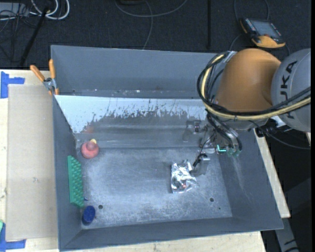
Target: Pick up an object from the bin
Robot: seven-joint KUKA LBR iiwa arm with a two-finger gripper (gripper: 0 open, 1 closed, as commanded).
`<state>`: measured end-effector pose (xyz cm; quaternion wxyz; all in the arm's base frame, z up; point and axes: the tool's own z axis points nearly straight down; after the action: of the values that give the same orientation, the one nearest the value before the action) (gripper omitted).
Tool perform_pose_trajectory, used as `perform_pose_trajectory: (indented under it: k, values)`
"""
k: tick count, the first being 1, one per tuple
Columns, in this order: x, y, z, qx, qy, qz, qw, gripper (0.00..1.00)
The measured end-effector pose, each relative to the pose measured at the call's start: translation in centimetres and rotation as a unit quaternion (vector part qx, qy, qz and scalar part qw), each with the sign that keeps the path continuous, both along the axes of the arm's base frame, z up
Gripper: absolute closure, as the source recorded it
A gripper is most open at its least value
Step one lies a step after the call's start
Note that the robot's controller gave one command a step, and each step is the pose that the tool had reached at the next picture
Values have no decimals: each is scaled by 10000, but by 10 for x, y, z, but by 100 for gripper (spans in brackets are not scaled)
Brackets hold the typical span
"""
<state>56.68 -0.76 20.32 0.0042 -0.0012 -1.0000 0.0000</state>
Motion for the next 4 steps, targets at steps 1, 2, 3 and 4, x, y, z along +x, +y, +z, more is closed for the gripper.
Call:
perform_pose_trajectory:
  k: [1, 2, 3, 4]
  values:
    - [-9, -1, -138, 1, -3, 75, 10000, 0]
    - [-5, -45, -131, 8, -43, 2582, 9661, 0]
    - [-5, -45, -131, 15, -45, 2566, 9665, 100]
    - [-21, -23, -25, 6, -76, 2514, 9679, 100]
